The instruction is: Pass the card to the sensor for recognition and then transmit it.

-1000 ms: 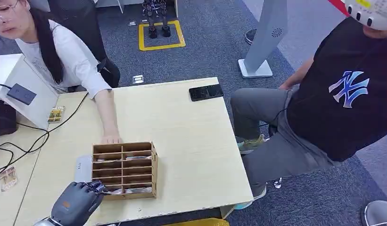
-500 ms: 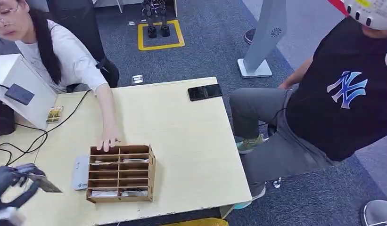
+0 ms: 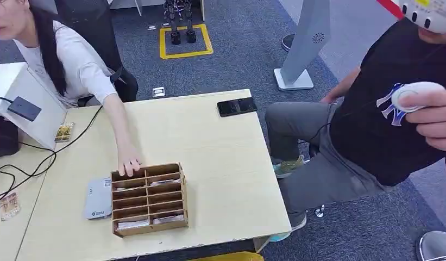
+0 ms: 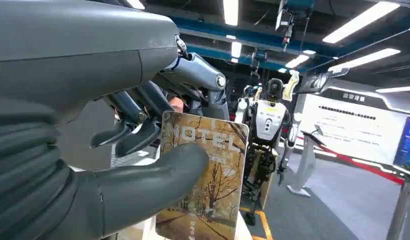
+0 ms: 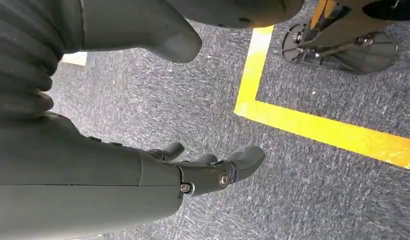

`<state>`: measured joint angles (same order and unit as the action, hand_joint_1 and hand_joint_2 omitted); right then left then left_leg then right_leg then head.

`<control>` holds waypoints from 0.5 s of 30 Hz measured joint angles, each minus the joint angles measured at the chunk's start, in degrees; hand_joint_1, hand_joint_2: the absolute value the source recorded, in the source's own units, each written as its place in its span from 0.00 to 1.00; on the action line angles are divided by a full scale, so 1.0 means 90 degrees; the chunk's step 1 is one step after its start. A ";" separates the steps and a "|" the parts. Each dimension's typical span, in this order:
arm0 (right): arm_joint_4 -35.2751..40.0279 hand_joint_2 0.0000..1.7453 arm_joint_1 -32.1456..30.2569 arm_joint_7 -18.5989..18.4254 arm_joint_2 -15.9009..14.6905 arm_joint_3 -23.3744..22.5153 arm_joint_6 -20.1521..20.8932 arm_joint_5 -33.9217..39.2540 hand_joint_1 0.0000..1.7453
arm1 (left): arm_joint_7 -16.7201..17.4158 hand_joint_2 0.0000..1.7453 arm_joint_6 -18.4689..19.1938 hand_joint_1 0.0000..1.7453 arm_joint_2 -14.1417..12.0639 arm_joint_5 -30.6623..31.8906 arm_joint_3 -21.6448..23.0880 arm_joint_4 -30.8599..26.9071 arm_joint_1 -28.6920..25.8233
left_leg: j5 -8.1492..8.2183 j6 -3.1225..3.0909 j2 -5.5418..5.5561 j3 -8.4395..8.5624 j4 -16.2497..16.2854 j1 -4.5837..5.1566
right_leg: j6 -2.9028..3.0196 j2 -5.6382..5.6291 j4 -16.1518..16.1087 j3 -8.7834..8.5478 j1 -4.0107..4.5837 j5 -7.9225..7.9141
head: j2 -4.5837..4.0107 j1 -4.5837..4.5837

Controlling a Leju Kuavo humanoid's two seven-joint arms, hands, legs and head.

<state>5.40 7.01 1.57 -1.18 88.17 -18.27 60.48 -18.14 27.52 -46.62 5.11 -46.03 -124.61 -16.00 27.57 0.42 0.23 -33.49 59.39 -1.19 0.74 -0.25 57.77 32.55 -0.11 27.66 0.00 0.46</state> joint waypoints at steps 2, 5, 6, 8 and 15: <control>0.0000 1.00 0.0000 0.0000 0.0000 0.0000 -0.0002 -0.0012 0.00 | -0.0022 1.00 0.0002 1.00 0.0078 0.0010 -0.0077 0.0000 -0.0029 | -0.0001 -0.0001 0.0000 0.0001 0.0000 0.0000 | 0.0000 0.0000 0.0000 0.0000 -0.0001 0.0000 | 0.0000 0.0000; 0.0000 1.00 0.0001 -0.0002 0.0000 0.0000 -0.0010 0.0010 0.00 | -0.0048 1.00 -0.0283 1.00 0.0209 0.0536 -0.0087 0.0005 0.0007 | -0.0001 -0.0001 0.0002 0.0002 0.0001 0.0001 | 0.0000 0.0002 0.0000 0.0002 -0.0001 0.0000 | 0.0000 -0.0002; 0.0000 1.00 0.0002 -0.0002 0.0000 0.0000 -0.0010 0.0015 0.00 | -0.0048 1.00 -0.0595 1.00 0.0276 0.1002 -0.0032 0.0038 0.0068 | -0.0001 -0.0001 0.0002 0.0003 0.0002 0.0001 | 0.0000 0.0001 -0.0002 0.0004 -0.0001 0.0000 | 0.0000 -0.0002; 0.0000 1.00 0.0006 -0.0002 0.0002 0.0000 -0.0017 0.0017 0.00 | -0.0061 1.00 -0.1335 1.00 0.0403 0.1940 0.0305 0.0280 0.0329 | -0.0002 -0.0001 0.0013 0.0004 0.0002 0.0002 | 0.0000 0.0011 -0.0002 0.0002 -0.0003 0.0000 | 0.0000 -0.0005; 0.0002 1.00 0.0043 -0.0002 0.0002 0.0000 -0.0019 0.0012 0.00 | -0.0002 1.00 -0.2055 1.00 0.0665 0.2716 0.1455 0.0894 0.0795 | -0.0009 0.0003 0.0012 0.0006 0.0002 0.0002 | 0.0003 0.0005 -0.0001 0.0006 -0.0003 -0.0009 | 0.0000 -0.0005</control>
<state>5.42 7.39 1.55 -1.16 88.17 -18.45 60.59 -18.16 9.02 -40.63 29.56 -32.94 -116.56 -8.85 27.49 0.45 0.34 -33.44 59.41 -1.17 0.77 -0.20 57.76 32.61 -0.14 27.58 0.00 0.42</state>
